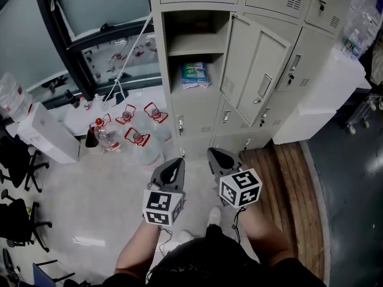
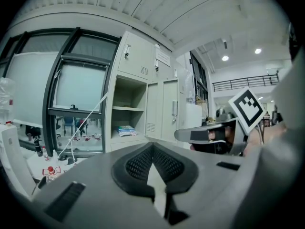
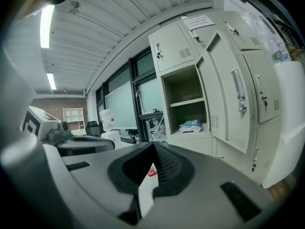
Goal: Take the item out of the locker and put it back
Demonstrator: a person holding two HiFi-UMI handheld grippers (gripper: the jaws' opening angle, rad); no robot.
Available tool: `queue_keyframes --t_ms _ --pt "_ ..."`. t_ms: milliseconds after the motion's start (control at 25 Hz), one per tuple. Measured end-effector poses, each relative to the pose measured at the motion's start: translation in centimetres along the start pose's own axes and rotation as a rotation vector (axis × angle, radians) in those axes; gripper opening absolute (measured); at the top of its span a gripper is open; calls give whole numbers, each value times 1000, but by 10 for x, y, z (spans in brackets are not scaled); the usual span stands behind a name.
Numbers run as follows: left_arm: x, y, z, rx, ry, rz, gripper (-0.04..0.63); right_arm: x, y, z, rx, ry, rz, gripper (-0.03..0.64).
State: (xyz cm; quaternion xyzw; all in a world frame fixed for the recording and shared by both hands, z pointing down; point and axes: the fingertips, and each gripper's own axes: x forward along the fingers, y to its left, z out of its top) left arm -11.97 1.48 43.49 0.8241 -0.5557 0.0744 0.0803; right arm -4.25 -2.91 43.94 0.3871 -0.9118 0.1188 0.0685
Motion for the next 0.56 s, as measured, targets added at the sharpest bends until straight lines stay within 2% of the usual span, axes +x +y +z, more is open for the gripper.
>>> queue_keyframes --t_ms 560 --pt "-7 15 -9 -15 11 1 5 10 11 -4 -2 9 -3 0"
